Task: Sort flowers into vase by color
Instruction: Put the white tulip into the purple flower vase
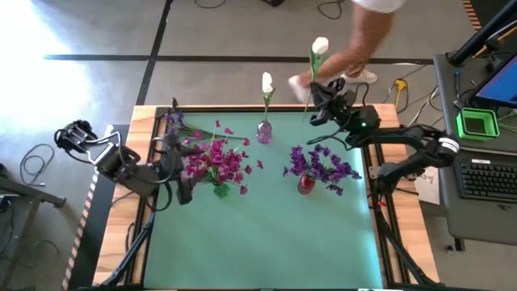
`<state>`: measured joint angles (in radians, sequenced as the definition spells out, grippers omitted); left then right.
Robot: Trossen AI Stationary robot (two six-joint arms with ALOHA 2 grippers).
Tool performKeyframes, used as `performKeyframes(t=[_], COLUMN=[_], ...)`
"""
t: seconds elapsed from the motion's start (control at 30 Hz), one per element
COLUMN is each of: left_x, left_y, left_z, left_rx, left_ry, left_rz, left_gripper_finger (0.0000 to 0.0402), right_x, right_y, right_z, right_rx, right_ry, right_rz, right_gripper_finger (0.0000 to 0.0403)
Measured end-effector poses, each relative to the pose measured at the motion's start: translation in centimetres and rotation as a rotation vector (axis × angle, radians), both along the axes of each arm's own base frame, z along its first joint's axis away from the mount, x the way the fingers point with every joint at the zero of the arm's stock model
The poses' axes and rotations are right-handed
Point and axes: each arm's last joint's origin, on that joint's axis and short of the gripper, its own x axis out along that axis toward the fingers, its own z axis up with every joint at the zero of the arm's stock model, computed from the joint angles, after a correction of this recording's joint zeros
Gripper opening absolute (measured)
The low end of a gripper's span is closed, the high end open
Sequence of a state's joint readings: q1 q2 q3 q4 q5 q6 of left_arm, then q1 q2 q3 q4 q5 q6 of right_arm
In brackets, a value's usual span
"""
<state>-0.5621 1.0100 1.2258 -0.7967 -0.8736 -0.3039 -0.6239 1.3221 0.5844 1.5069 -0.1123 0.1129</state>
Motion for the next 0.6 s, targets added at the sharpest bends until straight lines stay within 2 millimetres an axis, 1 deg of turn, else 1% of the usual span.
performKeyframes(t=[0.13,0.33,0.4,0.5,0.6], left_x=[-0.1,-0.4,-0.4,-0.2,0.2], left_y=[0.1,0.3,0.2,0.1,-0.1], left_z=[1.4,2.7,3.0,3.7,4.5], left_rx=[0.026,0.071,0.097,0.144,0.2], left_ry=[-0.024,-0.038,-0.044,-0.075,-0.131], left_rz=[-0.021,-0.047,-0.06,-0.085,-0.123], left_gripper_finger=[0.0291,0.0291,0.0291,0.0291,0.0291], right_x=[-0.1,-0.4,-0.7,-1.5,-1.9], right_y=[0.1,0.3,0.5,1.1,1.5], right_z=[2.5,7.3,8.9,11.3,13.2], right_rx=[-0.019,-0.046,-0.078,-0.114,-0.136], right_ry=[0.081,0.219,0.225,0.191,0.206], right_rz=[-0.048,-0.113,-0.134,-0.148,-0.126], right_gripper_finger=[0.0012,0.0012,0.0012,0.0012,0.0012])
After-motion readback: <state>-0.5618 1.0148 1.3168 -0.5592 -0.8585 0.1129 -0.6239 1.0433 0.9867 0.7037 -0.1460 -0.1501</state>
